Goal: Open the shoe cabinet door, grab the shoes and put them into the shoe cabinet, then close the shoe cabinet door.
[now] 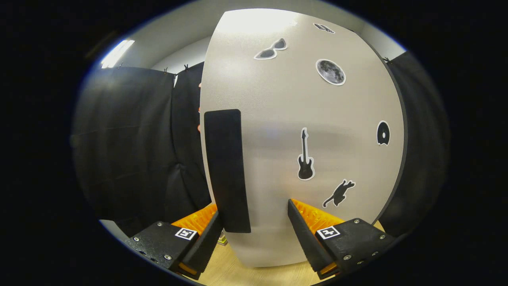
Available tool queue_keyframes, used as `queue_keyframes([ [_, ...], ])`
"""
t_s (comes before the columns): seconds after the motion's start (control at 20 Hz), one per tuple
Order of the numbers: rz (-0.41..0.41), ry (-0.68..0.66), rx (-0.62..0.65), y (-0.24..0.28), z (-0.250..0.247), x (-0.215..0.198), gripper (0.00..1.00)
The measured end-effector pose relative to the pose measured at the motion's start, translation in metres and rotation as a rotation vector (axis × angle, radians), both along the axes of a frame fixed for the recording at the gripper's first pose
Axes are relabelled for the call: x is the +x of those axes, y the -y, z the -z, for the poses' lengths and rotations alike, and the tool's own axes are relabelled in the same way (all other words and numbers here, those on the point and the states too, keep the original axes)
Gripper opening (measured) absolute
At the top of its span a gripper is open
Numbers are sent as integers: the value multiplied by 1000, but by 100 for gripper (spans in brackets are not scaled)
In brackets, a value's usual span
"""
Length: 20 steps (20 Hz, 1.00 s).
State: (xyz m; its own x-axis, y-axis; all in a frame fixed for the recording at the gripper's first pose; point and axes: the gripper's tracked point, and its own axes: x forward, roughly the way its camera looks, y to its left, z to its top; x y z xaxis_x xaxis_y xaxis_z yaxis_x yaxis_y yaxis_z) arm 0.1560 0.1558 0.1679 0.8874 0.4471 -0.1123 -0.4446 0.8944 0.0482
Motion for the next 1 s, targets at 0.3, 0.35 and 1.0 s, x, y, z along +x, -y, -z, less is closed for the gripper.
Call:
queue_keyframes([
  [0.3, 61, 22, 18, -2, 2, 8, 95],
  [0.35, 70, 26, 18, -3, 3, 9, 95],
  [1.0, 158, 62, 43, -8, 5, 25, 96],
])
